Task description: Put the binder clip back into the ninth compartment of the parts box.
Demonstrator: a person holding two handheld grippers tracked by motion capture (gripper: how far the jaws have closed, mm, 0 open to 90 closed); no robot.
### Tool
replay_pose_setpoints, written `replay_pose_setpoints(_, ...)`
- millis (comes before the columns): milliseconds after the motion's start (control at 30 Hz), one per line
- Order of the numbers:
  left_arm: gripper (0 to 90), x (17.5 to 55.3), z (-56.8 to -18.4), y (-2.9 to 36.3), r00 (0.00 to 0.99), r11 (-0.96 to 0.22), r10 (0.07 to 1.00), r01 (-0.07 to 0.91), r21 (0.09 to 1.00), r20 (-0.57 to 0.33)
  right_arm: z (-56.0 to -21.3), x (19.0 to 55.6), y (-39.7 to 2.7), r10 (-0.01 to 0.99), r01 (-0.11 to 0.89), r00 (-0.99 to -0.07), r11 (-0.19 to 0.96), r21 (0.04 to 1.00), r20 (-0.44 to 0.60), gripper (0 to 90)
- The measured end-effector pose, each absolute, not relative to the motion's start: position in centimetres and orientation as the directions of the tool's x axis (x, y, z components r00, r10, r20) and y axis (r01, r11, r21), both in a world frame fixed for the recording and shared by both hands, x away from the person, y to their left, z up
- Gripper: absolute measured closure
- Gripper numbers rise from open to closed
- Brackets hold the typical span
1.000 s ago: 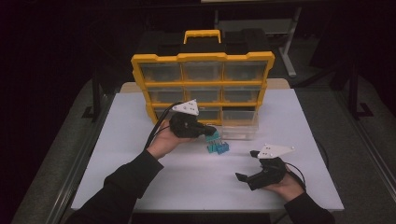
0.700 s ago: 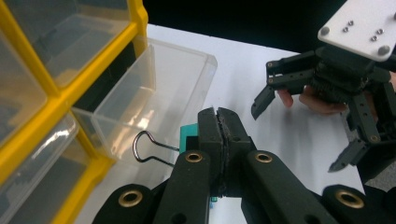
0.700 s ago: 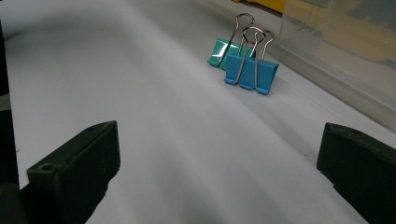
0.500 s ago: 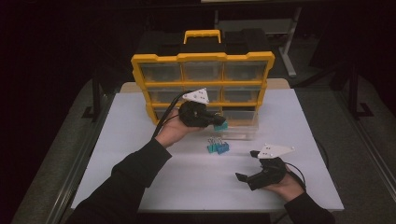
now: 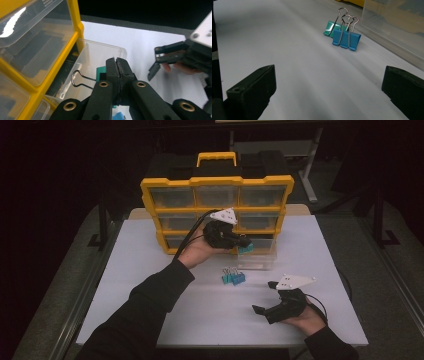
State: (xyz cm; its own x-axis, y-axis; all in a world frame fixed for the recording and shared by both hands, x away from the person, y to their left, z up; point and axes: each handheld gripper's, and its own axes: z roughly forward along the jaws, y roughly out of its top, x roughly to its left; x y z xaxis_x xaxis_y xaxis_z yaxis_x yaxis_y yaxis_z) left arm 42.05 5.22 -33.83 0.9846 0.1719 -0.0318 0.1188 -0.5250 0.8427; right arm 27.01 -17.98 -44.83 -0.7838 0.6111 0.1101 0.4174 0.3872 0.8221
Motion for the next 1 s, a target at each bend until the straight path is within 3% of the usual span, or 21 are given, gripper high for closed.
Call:
replay_pose_setpoints(833,89.5,44.0,-37.6,3.1,0.975,-0.630,0.205,0.199,0.750,-0.086,-44.8,26.9,-18.0,0.611,0.418,-0.784,0.387,0.822,0.111,0.0)
replay_pose_setpoints(1000,84.3,44.1,-37.8,3.3,0.972,-0.618,0.215,0.213,0.757,-0.099,-44.8,26.9,-18.0,0.611,0.417,-0.784,0.387,0.822,0.110,0.0)
